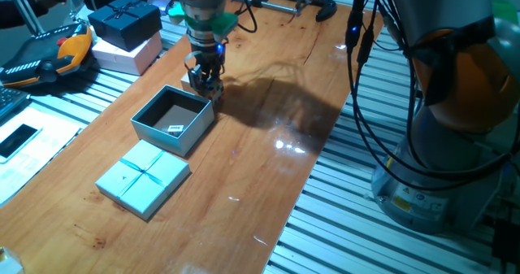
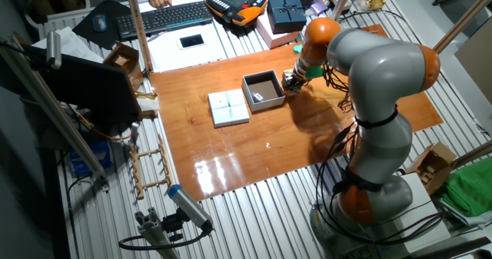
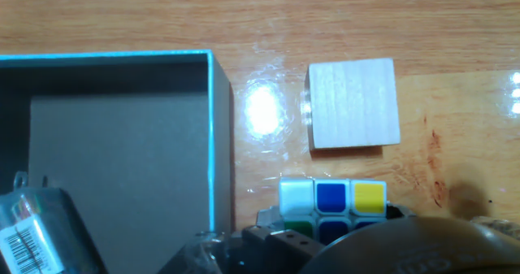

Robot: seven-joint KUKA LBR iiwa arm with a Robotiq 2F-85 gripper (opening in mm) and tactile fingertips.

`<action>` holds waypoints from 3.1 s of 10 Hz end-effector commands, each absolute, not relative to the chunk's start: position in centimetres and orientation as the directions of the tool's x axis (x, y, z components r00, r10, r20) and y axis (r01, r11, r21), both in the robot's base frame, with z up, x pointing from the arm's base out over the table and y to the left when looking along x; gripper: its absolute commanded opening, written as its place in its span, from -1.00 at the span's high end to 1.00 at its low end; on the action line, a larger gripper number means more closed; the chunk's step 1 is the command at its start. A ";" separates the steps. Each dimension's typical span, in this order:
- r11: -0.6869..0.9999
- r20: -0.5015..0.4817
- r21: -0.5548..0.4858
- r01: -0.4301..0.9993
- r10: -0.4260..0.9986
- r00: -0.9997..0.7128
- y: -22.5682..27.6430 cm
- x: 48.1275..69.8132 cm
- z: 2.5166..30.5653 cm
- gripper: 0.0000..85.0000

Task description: Take everything out of the gift box

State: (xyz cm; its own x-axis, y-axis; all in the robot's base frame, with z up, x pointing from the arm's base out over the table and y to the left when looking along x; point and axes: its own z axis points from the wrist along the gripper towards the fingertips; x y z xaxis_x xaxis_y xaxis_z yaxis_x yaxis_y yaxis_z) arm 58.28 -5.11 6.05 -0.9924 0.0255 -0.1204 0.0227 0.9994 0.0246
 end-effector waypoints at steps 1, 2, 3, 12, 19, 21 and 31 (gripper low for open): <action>0.999 -0.124 0.028 0.025 0.029 -0.992 -5.1 58.3 5.9 0.28; 0.999 -0.127 0.028 0.027 0.030 -0.992 -5.1 58.3 5.8 0.13; 0.999 -0.126 0.029 0.030 0.033 -0.991 -5.2 58.3 5.9 -0.07; 1.000 -0.121 0.012 0.022 0.024 -0.992 -5.4 58.2 7.8 -0.63; 0.992 -0.104 0.004 -0.124 -0.123 -0.987 -3.0 60.5 13.5 -0.46; 0.981 -0.113 -0.006 -0.193 -0.192 -0.975 -2.0 61.0 14.3 -0.40; 0.951 -0.124 0.036 -0.308 -0.302 -0.945 2.2 62.0 13.7 -0.27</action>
